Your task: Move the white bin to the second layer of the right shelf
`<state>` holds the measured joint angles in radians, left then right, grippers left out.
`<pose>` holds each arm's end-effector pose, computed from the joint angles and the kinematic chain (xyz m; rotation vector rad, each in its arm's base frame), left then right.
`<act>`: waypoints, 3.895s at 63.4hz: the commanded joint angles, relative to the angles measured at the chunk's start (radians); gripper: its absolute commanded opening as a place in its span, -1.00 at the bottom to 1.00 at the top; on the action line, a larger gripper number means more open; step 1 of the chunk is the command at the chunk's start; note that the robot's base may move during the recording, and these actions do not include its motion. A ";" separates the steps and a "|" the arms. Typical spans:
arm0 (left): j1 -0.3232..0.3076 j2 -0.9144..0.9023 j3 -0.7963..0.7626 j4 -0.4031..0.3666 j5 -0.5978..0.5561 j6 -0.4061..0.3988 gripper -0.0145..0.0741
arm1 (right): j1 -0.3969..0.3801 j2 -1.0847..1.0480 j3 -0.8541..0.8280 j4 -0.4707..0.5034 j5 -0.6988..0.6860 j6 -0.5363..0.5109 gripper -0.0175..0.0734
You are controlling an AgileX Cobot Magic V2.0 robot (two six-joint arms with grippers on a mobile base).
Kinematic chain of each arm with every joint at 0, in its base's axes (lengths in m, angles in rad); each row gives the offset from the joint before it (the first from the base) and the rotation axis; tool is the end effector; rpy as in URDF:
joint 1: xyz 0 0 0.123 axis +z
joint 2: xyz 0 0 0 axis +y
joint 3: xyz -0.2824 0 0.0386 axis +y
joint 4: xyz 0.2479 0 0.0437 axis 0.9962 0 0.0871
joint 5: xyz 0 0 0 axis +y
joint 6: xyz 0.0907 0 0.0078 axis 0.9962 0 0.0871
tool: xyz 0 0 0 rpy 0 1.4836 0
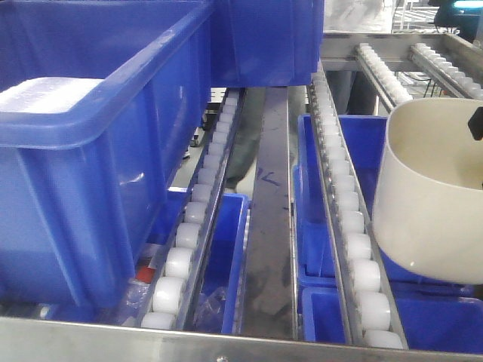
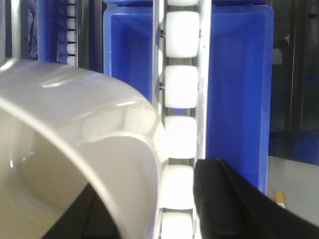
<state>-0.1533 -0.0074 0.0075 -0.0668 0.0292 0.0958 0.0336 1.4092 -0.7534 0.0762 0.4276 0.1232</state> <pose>0.0554 -0.0088 0.2083 0.1394 1.5072 -0.1011 0.2650 0.0118 0.2150 0.1921 2.5630 0.1262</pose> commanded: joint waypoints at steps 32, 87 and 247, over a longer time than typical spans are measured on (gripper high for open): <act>-0.003 -0.017 0.033 -0.008 -0.090 -0.007 -0.48 | -0.005 -0.085 -0.027 0.006 -0.051 -0.001 0.28; -0.003 -0.017 0.033 -0.008 -0.090 -0.007 -0.48 | -0.005 -0.485 -0.001 0.013 -0.114 -0.001 -0.09; -0.003 -0.017 0.033 -0.008 -0.090 -0.007 -0.48 | -0.050 -1.439 0.767 0.011 -0.534 -0.002 -0.49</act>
<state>-0.1533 -0.0074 0.0075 -0.0668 0.0292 0.0958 -0.0100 -0.0107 0.0306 0.0867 -0.0450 0.1232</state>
